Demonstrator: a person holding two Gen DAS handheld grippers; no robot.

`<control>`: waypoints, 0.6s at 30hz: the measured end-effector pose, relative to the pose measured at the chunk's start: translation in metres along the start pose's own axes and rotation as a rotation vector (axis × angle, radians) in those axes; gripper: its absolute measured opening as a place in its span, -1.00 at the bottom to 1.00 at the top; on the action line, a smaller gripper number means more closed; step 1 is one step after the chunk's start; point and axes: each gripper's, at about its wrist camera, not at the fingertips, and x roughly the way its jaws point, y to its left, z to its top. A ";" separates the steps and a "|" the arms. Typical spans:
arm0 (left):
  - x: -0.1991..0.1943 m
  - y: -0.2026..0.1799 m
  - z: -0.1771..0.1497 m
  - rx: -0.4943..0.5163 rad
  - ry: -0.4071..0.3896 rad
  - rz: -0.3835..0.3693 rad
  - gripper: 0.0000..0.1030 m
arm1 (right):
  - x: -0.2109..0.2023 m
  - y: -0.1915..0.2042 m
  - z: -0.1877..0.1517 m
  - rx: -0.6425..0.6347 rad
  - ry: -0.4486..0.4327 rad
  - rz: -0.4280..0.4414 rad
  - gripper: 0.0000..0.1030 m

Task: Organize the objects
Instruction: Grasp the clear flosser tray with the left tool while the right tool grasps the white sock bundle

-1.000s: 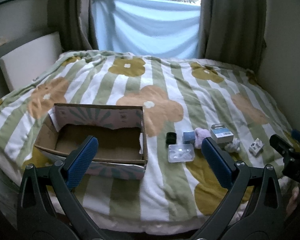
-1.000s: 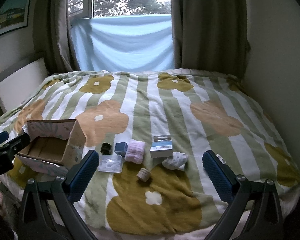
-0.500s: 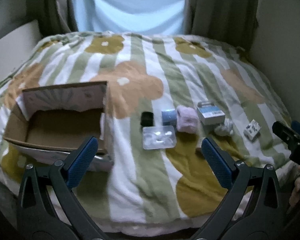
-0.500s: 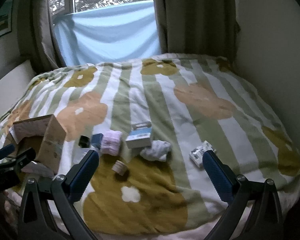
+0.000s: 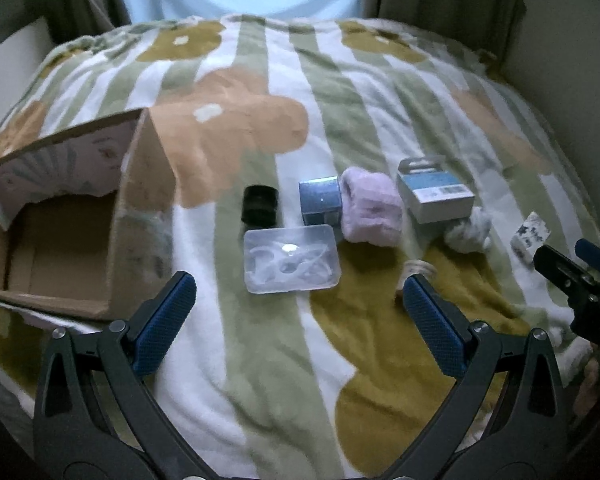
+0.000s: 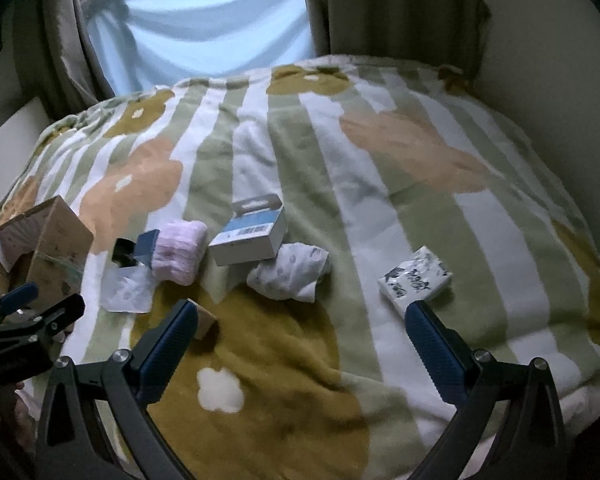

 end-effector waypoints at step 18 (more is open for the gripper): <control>0.094 0.006 0.005 -0.027 0.117 0.030 0.99 | 0.099 0.010 0.009 -0.048 0.115 0.017 0.99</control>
